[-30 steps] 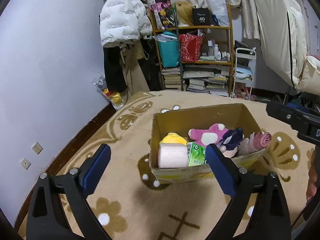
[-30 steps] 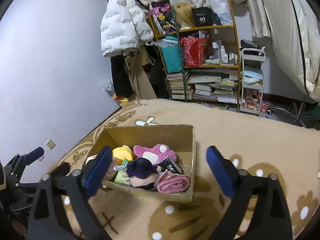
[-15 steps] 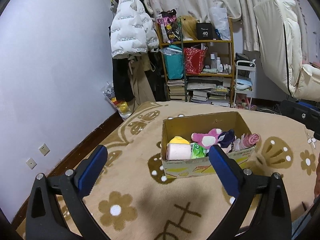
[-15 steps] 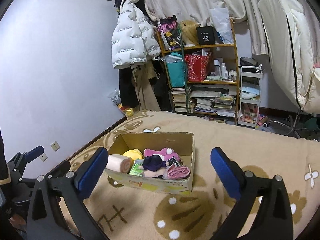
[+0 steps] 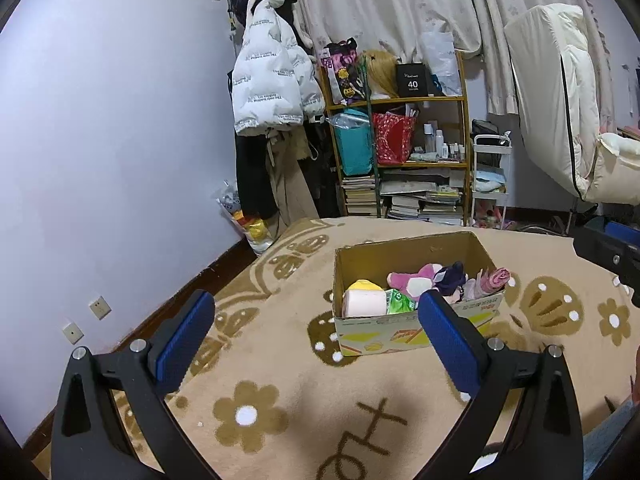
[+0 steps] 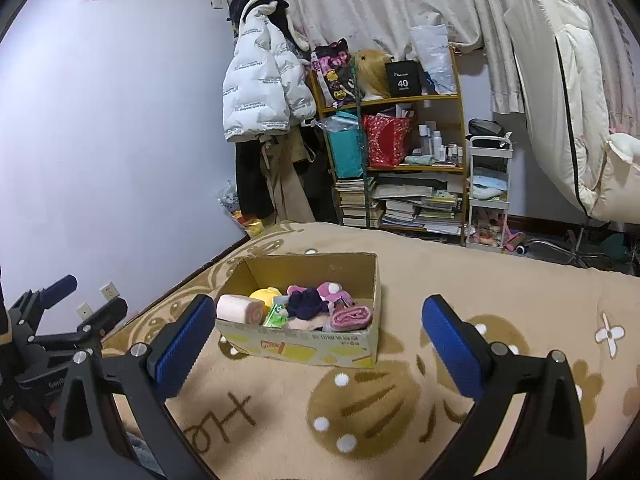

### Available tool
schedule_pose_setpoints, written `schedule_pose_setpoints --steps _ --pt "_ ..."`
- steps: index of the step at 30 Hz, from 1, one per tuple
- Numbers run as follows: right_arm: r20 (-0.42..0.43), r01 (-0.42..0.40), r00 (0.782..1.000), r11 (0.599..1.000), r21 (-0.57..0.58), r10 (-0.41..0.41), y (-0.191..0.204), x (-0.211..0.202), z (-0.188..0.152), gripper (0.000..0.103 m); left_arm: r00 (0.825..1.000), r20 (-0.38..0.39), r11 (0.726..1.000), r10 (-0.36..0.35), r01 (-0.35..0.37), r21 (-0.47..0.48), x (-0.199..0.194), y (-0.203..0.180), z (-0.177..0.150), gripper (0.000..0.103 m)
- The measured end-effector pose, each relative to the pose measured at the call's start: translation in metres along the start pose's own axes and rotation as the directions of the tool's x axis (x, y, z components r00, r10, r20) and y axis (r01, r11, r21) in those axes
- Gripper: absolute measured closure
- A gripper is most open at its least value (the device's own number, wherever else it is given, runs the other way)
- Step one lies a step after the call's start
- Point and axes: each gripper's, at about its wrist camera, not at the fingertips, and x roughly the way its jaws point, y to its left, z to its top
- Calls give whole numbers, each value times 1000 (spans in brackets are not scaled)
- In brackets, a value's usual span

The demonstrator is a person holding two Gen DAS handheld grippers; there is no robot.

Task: Organize soft objects

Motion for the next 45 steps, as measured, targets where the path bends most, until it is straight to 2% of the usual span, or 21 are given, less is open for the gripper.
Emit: schedule_pose_setpoints --steps 11,19,45 --pt "5 16 1000 1000 0 -16 -8 -4 -15 0 1000 -15 1000 -10 10 8 2 -4 -8 2" --pt "-31 28 999 1000 8 -27 -15 6 -22 0 998 -60 1000 -3 4 20 14 -6 -15 2" --pt "-30 50 998 999 7 -49 -19 10 -23 0 998 -64 999 -18 21 44 19 -11 -21 2"
